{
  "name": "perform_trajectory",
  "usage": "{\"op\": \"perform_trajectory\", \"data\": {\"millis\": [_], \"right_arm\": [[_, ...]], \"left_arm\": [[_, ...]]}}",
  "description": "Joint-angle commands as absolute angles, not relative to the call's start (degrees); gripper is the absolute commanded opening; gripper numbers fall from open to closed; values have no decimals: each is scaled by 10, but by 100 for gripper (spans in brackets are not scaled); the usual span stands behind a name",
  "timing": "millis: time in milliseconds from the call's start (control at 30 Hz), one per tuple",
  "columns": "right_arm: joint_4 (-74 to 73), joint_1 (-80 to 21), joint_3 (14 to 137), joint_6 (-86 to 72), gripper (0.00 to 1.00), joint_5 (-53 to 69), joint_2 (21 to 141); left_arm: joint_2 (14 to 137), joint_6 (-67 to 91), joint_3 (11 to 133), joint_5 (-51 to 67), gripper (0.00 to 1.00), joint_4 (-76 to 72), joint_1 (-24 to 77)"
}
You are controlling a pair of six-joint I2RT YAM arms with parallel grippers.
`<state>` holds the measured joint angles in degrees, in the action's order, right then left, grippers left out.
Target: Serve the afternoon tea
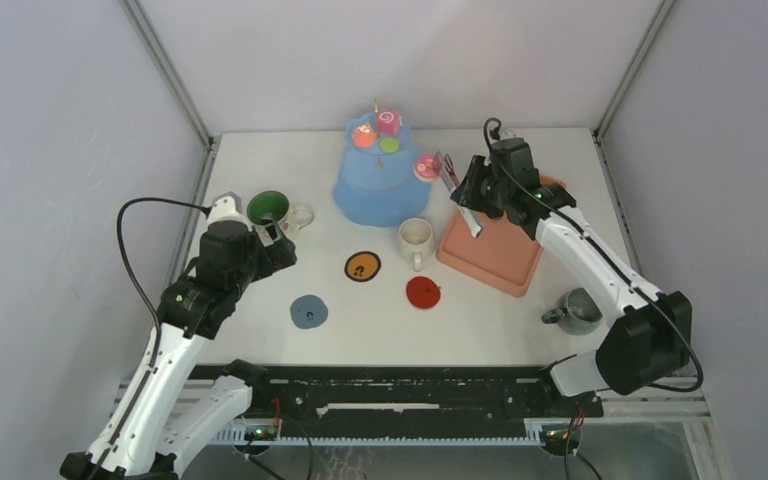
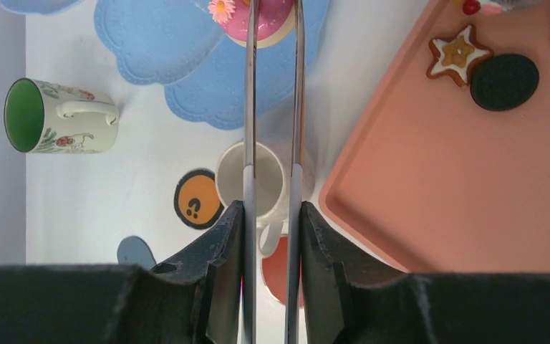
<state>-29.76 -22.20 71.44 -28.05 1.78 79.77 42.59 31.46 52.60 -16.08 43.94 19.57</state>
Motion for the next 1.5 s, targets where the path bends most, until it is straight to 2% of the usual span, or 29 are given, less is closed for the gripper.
{"op": "perform_trajectory", "data": {"millis": [0, 667, 1167, 1233, 1333, 1400, 1467], "right_arm": [[-237, -231, 775, -290, 0, 15, 819], [-228, -243, 907, -311, 0, 52, 976], [-204, -249, 948, -340, 0, 73, 1044], [-202, -251, 949, -342, 8, 75, 1046], [-204, -254, 949, -345, 29, 76, 1047], [-207, -255, 947, -344, 35, 75, 1044], [-207, -256, 943, -343, 37, 75, 1037]], "left_arm": [[420, 305, 565, -176, 98, 438, 192], [420, 303, 569, -191, 98, 448, 191], [403, 308, 571, -203, 98, 466, 192], [402, 309, 571, -204, 98, 468, 191], [398, 312, 568, -203, 98, 468, 191], [396, 314, 567, -204, 98, 469, 192], [395, 315, 566, -203, 98, 469, 191]]}}
